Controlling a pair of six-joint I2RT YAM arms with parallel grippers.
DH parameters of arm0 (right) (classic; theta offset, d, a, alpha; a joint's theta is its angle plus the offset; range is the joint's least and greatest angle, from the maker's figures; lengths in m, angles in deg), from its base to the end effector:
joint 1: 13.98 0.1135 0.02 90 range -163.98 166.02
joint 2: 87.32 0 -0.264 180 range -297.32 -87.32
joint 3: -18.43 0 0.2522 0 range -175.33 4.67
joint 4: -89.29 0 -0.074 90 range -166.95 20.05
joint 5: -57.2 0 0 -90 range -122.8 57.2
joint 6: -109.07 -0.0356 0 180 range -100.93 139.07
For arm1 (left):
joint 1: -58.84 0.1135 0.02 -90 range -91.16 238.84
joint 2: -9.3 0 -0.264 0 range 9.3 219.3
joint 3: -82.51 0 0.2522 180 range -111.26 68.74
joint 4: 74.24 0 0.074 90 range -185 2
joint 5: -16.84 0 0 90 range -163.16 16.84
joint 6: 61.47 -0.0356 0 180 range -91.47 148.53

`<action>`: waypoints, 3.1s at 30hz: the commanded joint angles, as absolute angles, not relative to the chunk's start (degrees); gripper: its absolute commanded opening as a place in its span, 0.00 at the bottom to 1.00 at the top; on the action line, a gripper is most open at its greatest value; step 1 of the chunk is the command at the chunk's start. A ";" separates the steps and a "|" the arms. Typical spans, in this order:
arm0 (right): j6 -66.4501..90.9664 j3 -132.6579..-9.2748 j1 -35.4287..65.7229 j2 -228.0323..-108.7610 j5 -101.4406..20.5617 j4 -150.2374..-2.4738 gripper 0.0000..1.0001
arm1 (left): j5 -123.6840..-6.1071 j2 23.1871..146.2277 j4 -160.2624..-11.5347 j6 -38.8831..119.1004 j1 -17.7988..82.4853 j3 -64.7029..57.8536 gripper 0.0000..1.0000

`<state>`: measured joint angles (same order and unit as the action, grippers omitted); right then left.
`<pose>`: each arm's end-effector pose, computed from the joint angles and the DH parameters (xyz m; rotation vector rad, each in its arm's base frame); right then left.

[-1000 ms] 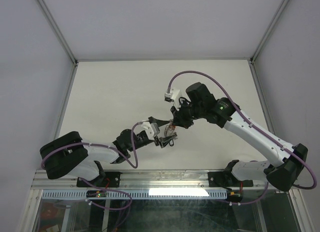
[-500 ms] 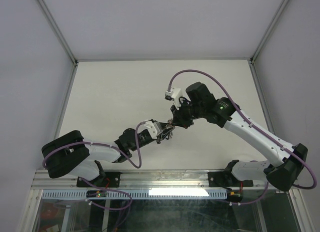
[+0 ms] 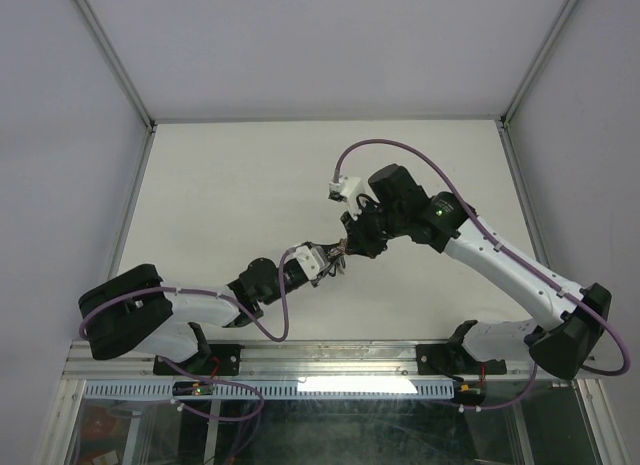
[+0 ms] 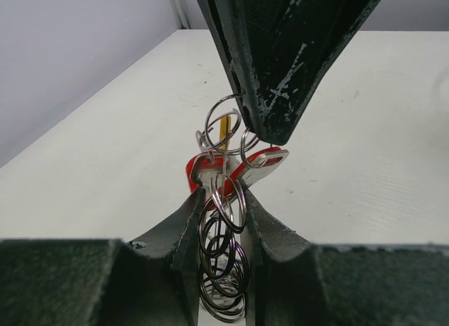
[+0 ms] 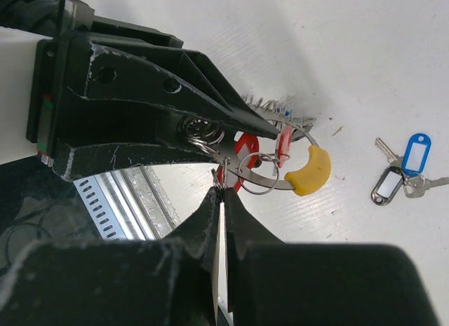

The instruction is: Put the keys on the keyring

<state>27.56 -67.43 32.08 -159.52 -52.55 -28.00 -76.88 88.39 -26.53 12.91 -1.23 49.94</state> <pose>0.1682 0.1918 0.3432 -1.2806 2.1317 0.7073 0.1283 -0.2182 0.1920 0.9260 1.2770 -0.5614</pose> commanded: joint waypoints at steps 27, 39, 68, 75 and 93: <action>25.21 -70.58 32.28 -161.79 -50.50 -27.00 0.00 | -74.84 85.12 -24.52 14.70 -0.92 53.46 0.50; 29.78 -73.30 32.23 -165.29 -52.23 -18.10 0.00 | -64.77 77.55 -23.76 17.66 -0.92 55.83 0.44; 35.27 -71.37 34.92 -164.75 -56.39 -17.97 0.00 | -57.66 83.49 -24.83 20.23 1.40 49.35 0.29; 36.08 -71.23 35.40 -164.92 -56.53 -17.74 0.00 | -53.17 83.58 -27.20 19.10 2.01 48.12 0.26; 38.31 -71.12 36.62 -164.92 -57.14 -16.04 0.00 | -42.04 82.95 -38.45 14.99 4.70 43.32 0.14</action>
